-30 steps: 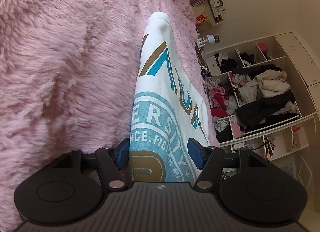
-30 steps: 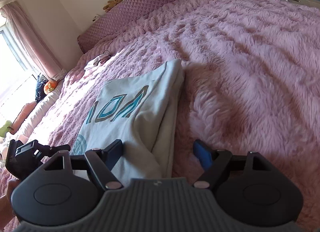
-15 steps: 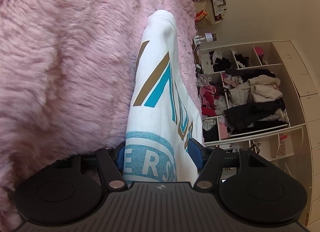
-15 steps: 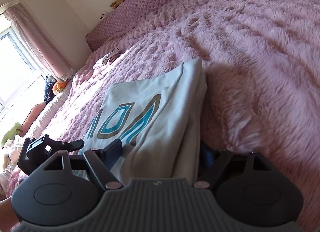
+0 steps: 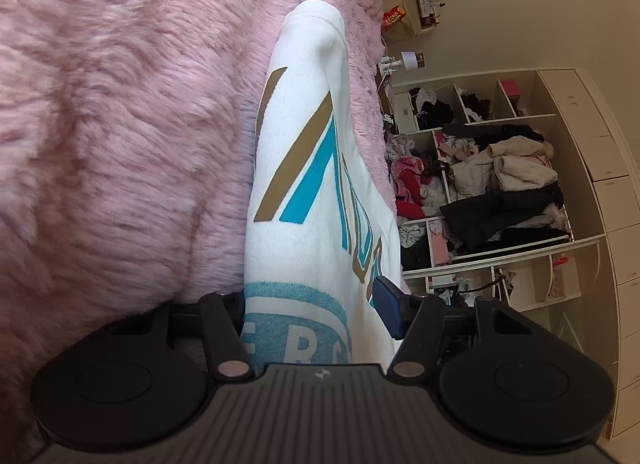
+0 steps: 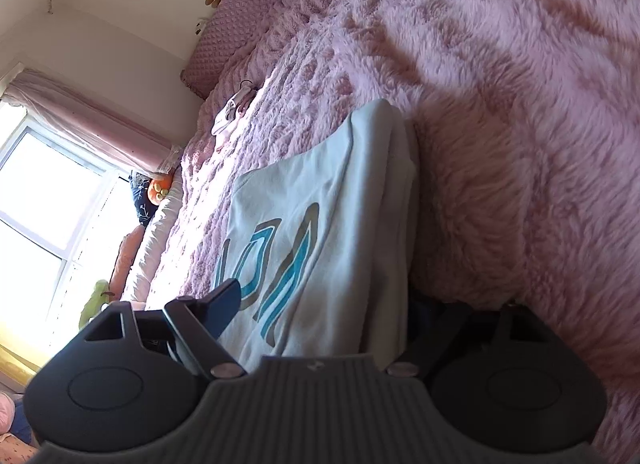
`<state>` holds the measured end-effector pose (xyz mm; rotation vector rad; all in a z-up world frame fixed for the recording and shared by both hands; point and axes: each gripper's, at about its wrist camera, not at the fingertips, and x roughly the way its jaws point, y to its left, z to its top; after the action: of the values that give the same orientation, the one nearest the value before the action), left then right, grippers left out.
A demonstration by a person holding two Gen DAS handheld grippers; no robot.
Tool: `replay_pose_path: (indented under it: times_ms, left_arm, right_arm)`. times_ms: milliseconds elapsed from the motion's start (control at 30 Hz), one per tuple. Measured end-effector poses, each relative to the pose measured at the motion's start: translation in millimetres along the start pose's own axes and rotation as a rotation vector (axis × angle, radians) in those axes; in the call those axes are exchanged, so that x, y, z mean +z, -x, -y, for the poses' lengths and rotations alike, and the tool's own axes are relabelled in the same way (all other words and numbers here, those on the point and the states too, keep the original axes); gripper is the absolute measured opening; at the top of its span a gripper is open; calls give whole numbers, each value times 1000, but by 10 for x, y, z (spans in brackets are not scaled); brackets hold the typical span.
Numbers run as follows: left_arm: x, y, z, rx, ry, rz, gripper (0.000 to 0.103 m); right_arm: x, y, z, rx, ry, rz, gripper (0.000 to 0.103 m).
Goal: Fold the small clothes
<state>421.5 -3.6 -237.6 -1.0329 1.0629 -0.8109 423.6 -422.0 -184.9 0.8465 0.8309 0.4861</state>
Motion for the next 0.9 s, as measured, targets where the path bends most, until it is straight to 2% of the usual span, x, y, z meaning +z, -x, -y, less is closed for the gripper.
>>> replay_pose_path:
  times_ms: [100,133,167,233,267,300,500,767,900]
  left_arm:
    - [5,0,-27,-12,19,1,67]
    - [15,-10,-22,-8,20,0,67]
    - [25,-28,-11,1,18,0,67]
    - [33,-71,34,32,-10,-1,59]
    - [35,-111,97,64,-38,-5,48]
    - [25,-123,128,88,-63,-7,40]
    - [-35,-98,305,124,-93,27,32]
    - [-129,128,797,126,-168,35,28]
    - [-230,417,1098,110,-200,65,28]
  right_arm:
    - [-6,42,-11,4,7,-11,71]
    - [-5,43,-14,3,10,-15,65]
    - [-8,42,-25,-8,22,-12,53]
    - [-15,17,-43,-61,49,-10,40]
    - [-15,16,-6,-69,36,-2,35]
    - [-16,23,0,-71,25,4,34]
    - [-32,56,-178,-143,50,32,26]
    - [4,226,-718,-224,124,48,20]
    - [-39,372,-1068,-196,125,82,18]
